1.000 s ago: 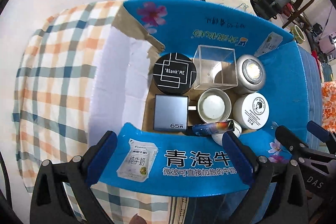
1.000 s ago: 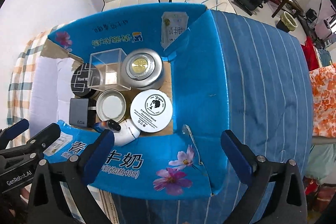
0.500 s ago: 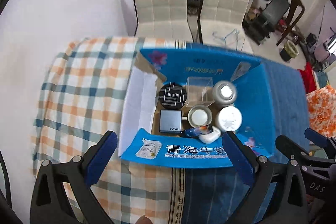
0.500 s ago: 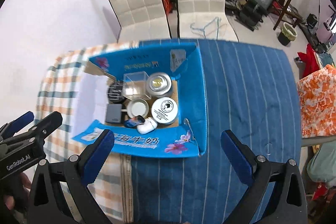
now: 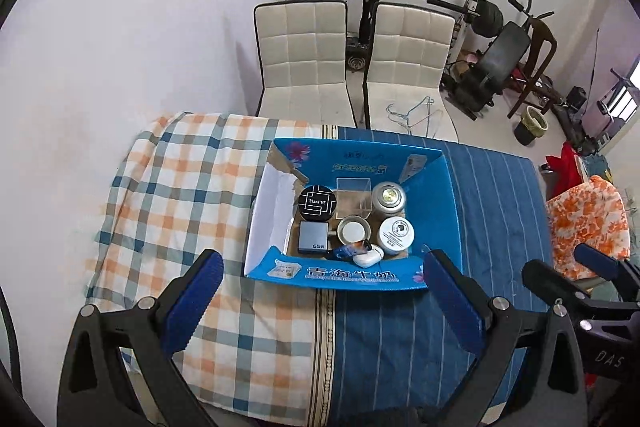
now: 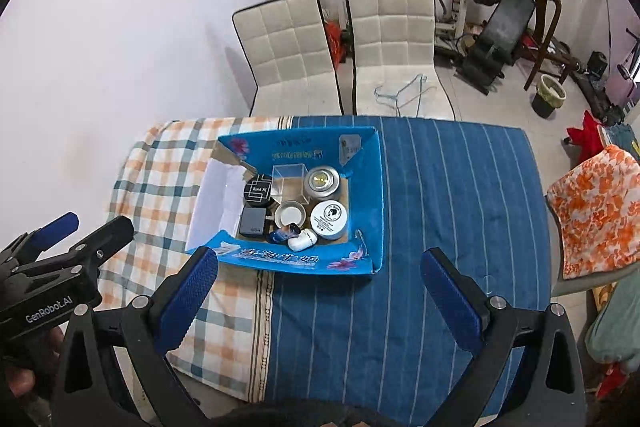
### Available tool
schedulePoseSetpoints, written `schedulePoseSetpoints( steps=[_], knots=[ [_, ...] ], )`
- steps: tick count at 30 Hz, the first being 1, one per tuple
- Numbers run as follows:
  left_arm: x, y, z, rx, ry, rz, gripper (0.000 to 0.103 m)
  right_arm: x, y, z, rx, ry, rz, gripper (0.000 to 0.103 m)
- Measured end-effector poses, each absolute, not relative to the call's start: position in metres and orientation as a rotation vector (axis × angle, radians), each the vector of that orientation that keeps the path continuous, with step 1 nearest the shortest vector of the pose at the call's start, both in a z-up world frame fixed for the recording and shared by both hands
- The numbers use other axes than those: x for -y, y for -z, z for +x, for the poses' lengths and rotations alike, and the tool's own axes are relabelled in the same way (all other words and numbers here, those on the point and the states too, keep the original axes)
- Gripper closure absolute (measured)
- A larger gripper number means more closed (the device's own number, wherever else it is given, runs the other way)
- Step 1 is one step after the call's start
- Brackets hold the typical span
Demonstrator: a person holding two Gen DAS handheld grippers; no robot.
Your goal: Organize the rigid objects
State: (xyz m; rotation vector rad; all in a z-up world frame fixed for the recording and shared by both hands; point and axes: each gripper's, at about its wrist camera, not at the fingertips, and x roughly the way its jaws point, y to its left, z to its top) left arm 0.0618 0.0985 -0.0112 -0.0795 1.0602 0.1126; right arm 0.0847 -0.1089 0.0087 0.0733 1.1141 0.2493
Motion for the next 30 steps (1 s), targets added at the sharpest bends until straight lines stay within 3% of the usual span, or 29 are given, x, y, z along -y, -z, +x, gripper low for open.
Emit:
schedulePoseSetpoints(
  steps=[11, 30],
  knots=[
    [-0.102, -0.012, 0.039, -1.022, -0.143, -0.096, 0.0, 0.116, -0.032, 0.073, -1.083, -0.244, 0.038, 0.0],
    [-0.099, 0.017, 0.053, -1.089, -0.141, -0.078, 0.0, 0.117, 0.006, 0.097, -1.138, -0.172, 0.013, 0.0]
  ],
)
